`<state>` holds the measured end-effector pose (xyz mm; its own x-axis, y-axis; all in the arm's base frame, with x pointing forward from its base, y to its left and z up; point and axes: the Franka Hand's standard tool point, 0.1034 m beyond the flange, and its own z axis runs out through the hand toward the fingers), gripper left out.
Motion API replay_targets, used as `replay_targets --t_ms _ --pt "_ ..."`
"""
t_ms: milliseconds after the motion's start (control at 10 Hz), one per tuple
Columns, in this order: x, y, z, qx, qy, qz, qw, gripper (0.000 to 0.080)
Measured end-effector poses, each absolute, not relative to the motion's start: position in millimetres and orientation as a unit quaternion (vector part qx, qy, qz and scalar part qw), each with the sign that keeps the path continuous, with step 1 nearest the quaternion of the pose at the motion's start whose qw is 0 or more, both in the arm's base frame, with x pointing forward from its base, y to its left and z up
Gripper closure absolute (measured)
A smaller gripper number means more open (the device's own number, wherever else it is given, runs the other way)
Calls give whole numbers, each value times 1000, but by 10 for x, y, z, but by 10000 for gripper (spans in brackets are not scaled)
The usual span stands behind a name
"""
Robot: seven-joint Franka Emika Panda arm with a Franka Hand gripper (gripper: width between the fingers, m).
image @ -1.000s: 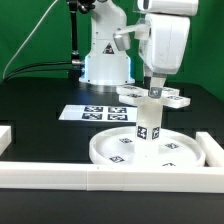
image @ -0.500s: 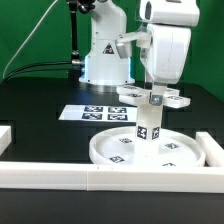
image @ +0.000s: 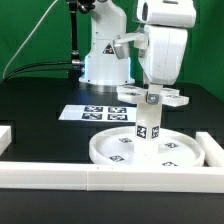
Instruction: Assemble round table
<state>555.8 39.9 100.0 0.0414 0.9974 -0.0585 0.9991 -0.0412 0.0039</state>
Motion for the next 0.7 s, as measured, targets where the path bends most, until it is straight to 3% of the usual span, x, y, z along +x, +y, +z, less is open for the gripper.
replay_targets --t_ms 300,700 --pt "5554 399 998 754 656 -19 21 356" --pt "5518 396 988 912 409 -34 18 354"
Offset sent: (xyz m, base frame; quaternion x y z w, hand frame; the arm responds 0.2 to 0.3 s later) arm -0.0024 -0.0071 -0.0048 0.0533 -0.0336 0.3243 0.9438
